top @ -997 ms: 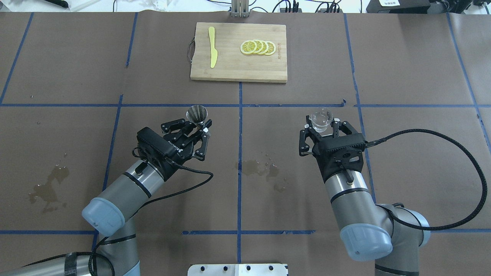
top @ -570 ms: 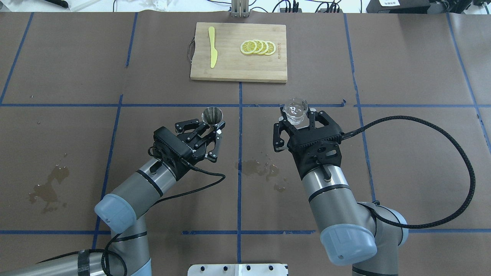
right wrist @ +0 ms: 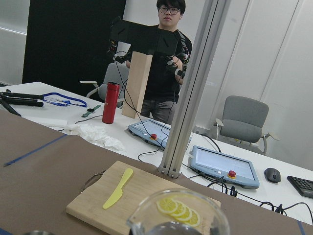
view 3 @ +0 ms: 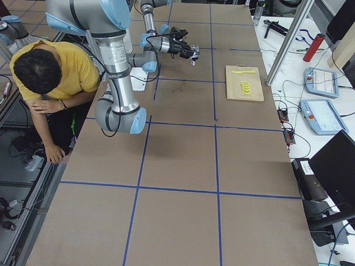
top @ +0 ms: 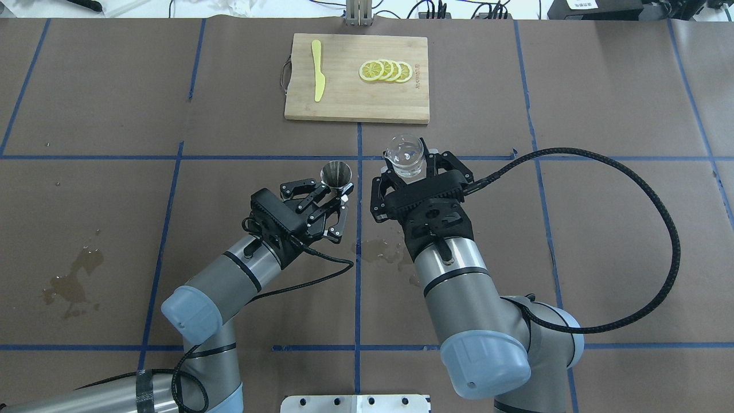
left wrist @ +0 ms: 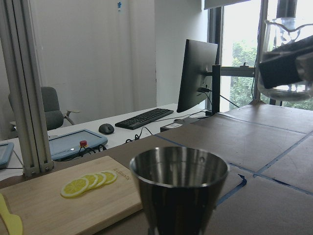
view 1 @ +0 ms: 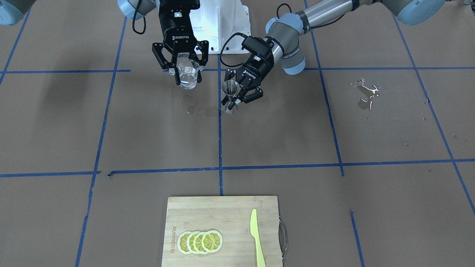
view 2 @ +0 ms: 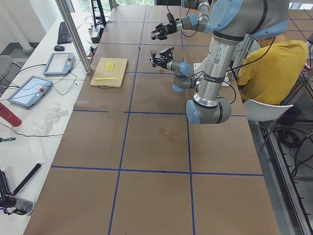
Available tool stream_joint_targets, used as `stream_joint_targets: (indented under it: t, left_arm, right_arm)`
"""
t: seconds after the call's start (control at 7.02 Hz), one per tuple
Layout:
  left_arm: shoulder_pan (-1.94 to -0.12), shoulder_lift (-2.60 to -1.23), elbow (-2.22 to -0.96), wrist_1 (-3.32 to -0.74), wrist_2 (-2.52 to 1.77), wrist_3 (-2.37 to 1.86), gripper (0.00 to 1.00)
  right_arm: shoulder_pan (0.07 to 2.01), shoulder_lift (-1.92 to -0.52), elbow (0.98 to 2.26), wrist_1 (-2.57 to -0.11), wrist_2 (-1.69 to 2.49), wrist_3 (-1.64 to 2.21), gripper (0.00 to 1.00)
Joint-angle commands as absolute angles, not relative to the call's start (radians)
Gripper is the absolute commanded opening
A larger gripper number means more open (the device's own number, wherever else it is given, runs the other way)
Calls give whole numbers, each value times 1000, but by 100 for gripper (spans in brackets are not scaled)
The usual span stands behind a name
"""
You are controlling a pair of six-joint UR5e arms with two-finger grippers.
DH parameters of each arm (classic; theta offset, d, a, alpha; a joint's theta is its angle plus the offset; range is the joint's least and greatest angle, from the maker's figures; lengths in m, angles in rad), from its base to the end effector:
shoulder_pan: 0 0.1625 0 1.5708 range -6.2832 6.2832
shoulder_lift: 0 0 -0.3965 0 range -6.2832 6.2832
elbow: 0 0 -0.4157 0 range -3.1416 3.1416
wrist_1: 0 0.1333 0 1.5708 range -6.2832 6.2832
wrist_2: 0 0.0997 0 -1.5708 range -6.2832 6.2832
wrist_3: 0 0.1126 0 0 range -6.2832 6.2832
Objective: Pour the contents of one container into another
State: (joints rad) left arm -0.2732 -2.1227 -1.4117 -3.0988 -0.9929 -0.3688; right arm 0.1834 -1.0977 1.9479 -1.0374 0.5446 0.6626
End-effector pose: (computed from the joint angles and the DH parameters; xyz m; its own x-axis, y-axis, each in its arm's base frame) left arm 0.5698 -0.3620 0.2150 0.5527 0.6565 -0.5134 0.5676 0.1545 0.8087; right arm -0.4800 -0.3226 0.1160 0.8385 -0.2599 0.4789 -0.4222 0.2458 0.8725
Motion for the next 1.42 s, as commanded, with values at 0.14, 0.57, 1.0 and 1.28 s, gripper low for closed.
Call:
stream_joint_targets:
  t: [0.14, 0.57, 1.0, 1.28]
  left_arm:
    - [-270, -2199, -1329, -3091, -989, -365, 0]
    - [-268, -2204, -1325, -3074, -991, -364, 0]
    - [-268, -2210, -1325, -3074, -989, -364, 0]
    - [-268, -2215, -1327, -3074, -989, -364, 0]
  right_arm:
    - [187, -1051, 1948, -1152, 549, 663, 0]
    - [199, -1020, 1951, -1251, 572, 663, 0]
    - [195, -1005, 1953, -1356, 572, 661, 0]
    - [195, -988, 1954, -1422, 574, 660, 0]
